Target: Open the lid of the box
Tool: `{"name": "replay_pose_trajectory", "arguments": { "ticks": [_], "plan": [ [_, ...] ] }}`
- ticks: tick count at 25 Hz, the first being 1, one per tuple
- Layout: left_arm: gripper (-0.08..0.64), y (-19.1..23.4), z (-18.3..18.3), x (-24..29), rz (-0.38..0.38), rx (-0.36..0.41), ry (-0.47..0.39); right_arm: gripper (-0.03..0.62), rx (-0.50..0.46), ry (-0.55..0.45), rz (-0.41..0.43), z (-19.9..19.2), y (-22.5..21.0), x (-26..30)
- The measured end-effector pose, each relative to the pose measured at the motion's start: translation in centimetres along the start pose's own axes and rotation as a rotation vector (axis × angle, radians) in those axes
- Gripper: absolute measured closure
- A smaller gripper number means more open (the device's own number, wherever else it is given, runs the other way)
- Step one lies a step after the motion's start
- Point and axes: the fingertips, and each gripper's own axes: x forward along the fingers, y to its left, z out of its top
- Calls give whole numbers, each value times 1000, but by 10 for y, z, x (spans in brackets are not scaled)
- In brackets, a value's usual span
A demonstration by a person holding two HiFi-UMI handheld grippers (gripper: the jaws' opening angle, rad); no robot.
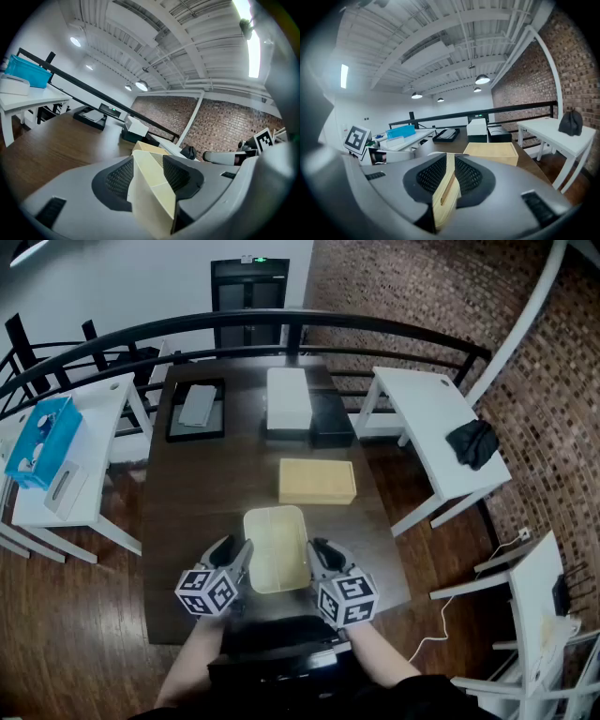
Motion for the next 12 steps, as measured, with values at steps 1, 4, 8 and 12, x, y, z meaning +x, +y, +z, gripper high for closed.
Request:
{"name": "replay_pose_trajectory", "arguments": {
  "ticks": [1,4,8,12],
  "plan": [
    [360,2,-5,5,15,-4,18,535,-4,25,5,-8,4,6],
    [360,10,-19,17,69,3,73,479,-16,103,11,-30,13,20],
    [360,16,-33,23,103,23,122,479,-54,177,-45,-52,12,36],
    [359,15,-35,24,90,18,124,525,-62,221,-138,-65,3,45]
  ]
}}
